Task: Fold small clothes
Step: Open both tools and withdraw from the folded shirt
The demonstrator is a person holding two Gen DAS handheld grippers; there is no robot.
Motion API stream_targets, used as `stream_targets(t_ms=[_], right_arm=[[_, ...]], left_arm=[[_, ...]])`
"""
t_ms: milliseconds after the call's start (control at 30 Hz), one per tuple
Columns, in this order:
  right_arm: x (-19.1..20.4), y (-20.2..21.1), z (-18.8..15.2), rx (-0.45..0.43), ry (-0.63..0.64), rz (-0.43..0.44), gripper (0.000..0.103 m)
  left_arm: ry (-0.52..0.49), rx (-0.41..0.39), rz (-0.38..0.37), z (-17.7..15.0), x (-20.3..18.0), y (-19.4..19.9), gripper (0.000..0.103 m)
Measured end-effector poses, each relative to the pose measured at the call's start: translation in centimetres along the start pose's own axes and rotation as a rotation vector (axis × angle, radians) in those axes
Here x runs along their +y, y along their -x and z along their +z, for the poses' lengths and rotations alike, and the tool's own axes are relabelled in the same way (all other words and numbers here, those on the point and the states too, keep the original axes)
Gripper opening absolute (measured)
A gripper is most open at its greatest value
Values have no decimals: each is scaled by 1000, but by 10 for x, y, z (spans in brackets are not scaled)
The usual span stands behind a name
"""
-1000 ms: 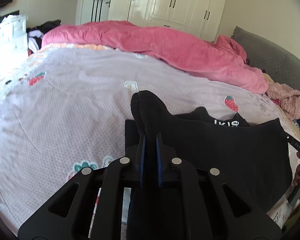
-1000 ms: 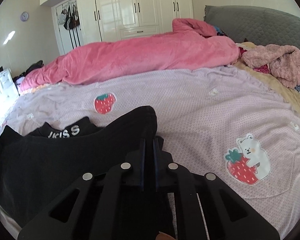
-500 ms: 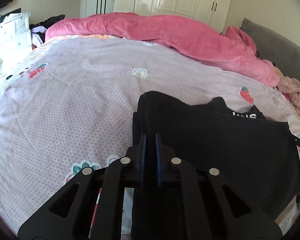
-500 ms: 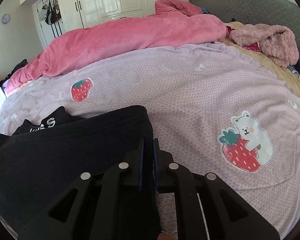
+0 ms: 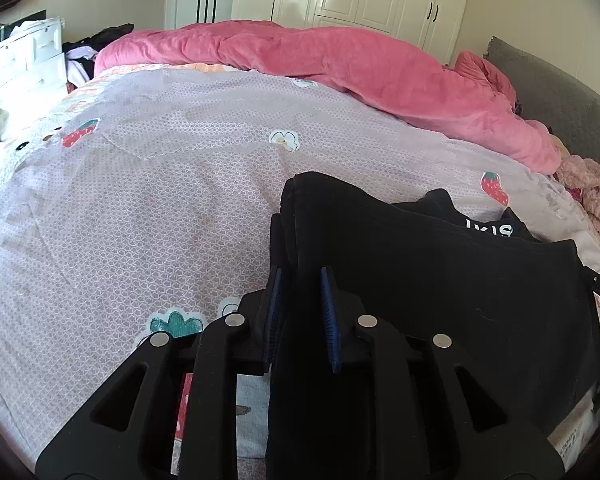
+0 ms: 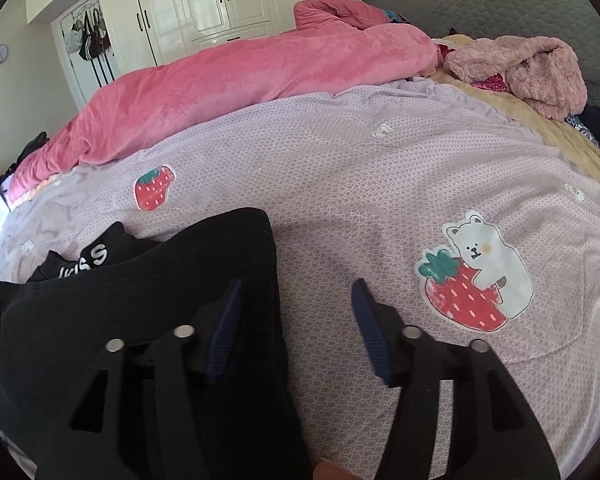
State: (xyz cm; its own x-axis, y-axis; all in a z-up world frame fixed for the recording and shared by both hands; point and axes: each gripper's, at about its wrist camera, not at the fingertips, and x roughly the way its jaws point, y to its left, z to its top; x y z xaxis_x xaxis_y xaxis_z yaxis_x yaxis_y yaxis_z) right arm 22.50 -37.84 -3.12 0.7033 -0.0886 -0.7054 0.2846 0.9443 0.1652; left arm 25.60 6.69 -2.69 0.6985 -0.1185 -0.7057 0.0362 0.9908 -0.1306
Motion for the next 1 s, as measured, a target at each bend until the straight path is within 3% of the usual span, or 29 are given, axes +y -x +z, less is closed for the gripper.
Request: stream_targets(t_ms=[33, 100, 300, 700, 1000], right_arm=[[0, 2, 0, -2, 0, 4, 59], [1, 6, 0, -10, 3, 8, 73], [5, 17, 0, -43, 19, 26, 87], [5, 37, -2, -89, 10, 43, 98], [24, 62, -6, -131, 41, 99, 98]], left_arm=[[2, 1, -1, 0, 0, 1, 17], [5, 3, -6, 0, 0, 3, 27], [3, -2, -18, -1, -3, 13, 47], [13, -32, -2, 0, -2, 43, 94], [8, -37, 36, 0, 1, 56, 94]])
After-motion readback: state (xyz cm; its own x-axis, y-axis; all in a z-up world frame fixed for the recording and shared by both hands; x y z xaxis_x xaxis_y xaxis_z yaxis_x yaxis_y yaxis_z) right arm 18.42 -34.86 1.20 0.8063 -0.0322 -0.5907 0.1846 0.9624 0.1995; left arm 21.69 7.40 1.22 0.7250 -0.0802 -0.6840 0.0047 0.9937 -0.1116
